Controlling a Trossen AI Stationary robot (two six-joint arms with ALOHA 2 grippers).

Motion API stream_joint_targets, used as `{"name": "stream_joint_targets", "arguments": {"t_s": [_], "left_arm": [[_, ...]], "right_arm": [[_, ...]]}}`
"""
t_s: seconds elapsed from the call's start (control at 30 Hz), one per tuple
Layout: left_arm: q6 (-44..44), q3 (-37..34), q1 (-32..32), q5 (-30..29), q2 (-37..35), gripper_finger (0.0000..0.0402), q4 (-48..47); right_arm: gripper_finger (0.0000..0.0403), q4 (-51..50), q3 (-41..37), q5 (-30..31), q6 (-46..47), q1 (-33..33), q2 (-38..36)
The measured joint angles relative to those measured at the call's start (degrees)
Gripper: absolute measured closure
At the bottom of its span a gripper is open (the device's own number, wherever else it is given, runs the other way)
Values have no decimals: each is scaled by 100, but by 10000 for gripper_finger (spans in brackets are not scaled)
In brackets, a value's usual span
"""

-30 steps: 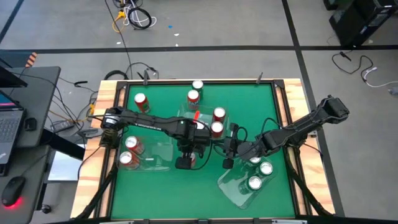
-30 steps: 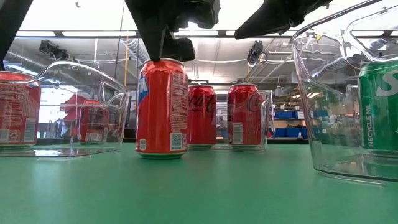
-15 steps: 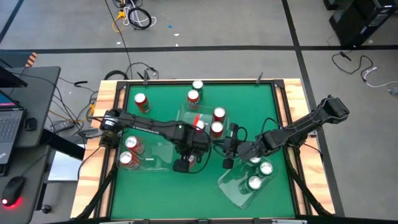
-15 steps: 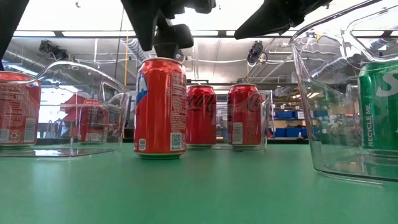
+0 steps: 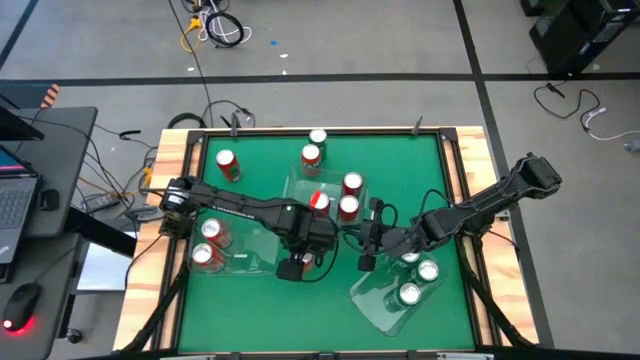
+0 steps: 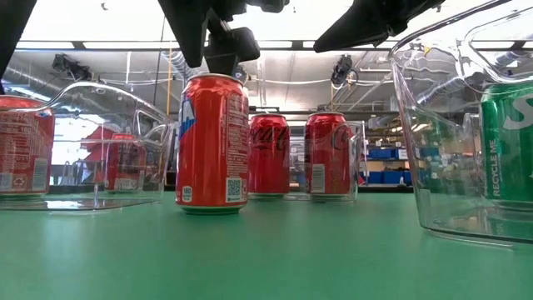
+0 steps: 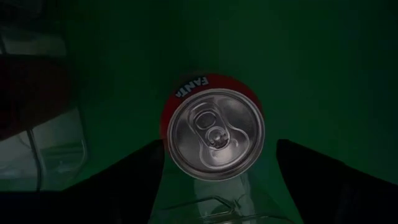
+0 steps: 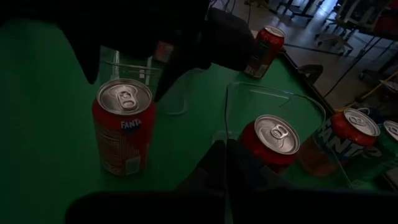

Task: Sort soda cans
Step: Put the bottom red soda can into the bottom left transparent bin

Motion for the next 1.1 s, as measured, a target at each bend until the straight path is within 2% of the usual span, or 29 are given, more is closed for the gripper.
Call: {"name": "stream_joint_targets", "arguments": {"t_s": [0.73,0.83,1.1], "left_arm": [[234,-323,9,44,133,89,339],[365,-326,9,43,136,101,348],[614,-173,16,-33,152,169,119]], "right_arm": [[403,-79,0,0,107,0,0],[403,-82,0,0,106,0,0],[403,-85,0,0,107,0,0]]}}
